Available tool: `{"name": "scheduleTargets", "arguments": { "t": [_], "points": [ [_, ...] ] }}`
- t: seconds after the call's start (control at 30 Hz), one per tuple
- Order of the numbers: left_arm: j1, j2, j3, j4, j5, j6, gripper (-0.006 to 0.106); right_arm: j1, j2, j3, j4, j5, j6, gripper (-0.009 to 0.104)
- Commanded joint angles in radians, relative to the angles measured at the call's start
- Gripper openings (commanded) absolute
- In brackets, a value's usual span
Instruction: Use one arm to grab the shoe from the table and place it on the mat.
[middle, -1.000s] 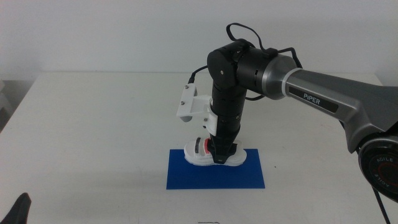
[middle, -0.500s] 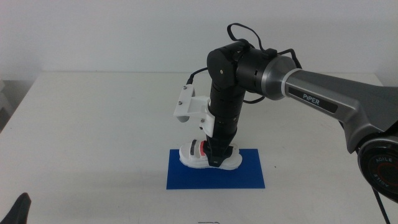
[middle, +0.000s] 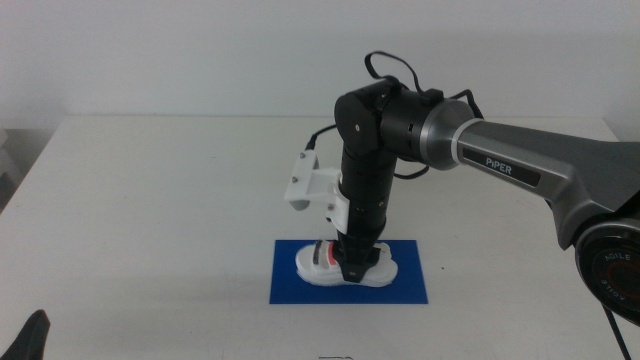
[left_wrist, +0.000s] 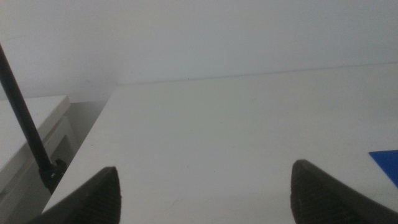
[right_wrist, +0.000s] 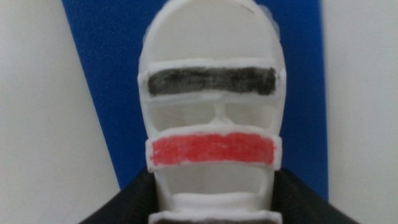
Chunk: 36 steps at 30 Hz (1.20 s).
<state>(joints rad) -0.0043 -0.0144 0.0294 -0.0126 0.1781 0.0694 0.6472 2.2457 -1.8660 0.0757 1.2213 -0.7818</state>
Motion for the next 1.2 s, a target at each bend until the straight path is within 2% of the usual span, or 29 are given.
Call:
{"name": "scheduleTargets", "arguments": {
  "t": [0.0,0.13,0.17,0.33,0.6,0.7,0.87,1.17],
  "points": [
    [-0.004,-0.019,-0.003,-0.009,-0.083,-0.015,0.094,-0.007,-0.064,-0.003,-0.026,0.078,-0.006,-0.001],
    [-0.004,-0.019,-0.003,-0.009,-0.083,-0.015,0.094,-0.007,-0.064,0.003,-0.032,0.061,-0.006,-0.001],
    [-0.004,-0.019,-0.003,-0.009,-0.083,-0.015,0.094,-0.007,-0.064,0.003,-0.007,0.040,-0.006,-0.001],
    [-0.004,-0.019,-0.003,-0.009,-0.083,-0.015,0.094,-0.005,-0.064,0.003,0.031,0.036,-0.024,0.016],
    [-0.004,-0.019,-0.003,-0.009,-0.083,-0.015,0.094,-0.004,-0.064,0.002,0.052,0.013,-0.025,0.070],
    [-0.004,-0.019,-0.003,-0.009,-0.083,-0.015,0.094,-0.004,-0.073,0.001,0.046,0.017,-0.013,0.081],
    [-0.004,-0.019,-0.003,-0.009,-0.083,-0.015,0.094,-0.004,-0.125,-0.020,0.001,0.034,0.050,0.084],
    [-0.004,-0.019,-0.003,-0.009,-0.083,-0.015,0.094,-0.005,-0.435,-0.030,-0.112,0.079,0.320,0.077]
  ]
}}
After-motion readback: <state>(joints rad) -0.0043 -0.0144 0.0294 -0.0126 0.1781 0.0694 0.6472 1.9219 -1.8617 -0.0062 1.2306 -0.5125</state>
